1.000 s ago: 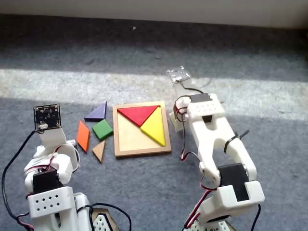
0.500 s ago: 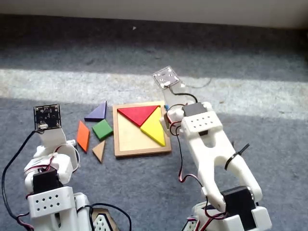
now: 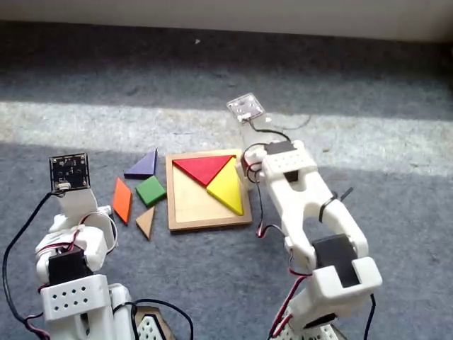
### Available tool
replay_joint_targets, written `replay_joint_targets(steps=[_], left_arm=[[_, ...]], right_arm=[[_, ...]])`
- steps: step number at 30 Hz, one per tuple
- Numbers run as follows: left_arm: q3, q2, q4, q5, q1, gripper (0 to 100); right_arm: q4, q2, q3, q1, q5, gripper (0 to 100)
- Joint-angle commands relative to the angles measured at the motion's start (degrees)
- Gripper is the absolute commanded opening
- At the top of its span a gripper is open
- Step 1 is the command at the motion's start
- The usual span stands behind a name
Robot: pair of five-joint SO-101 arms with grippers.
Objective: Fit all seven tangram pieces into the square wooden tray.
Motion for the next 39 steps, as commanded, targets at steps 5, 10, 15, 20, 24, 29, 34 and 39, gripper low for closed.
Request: replay_joint_targets(steps=[5,10,15,20,24,29,34,39], left_arm=[[-0.4,-0.5,-1.0,-0.3,1.5,1],[-0.4,-0.5,-1.0,-0.3,1.5,1],[-0.4,-0.5,-1.0,-0.3,1.5,1],[-0.4,-0.5,-1.1,-0.4,1.5,1],[-0.4,-0.5,-1.1,-0.4,1.5,1],[-0.4,-0.5,-1.1,-0.4,1.5,1],[-0.4,-0.5,-1.1,-0.4,1.5,1],[-0.4,-0.5,-1.1,-0.4,1.5,1]], right_arm=[[7.3,6.9,-15.3,1.5,6.9,28.6],[7.9,11.8,-20.8,1.4,13.0,28.6],[7.9,18.4,-24.0,0.8,18.0,28.3],[8.0,21.8,-24.2,1.1,20.5,14.1],[12.0,21.2,-24.2,1.8,20.5,2.2],[14.4,18.2,-23.9,2.4,20.3,0.7],[15.9,10.4,-21.2,2.5,17.0,0.6],[16.0,1.0,-13.5,3.3,16.4,0.6]])
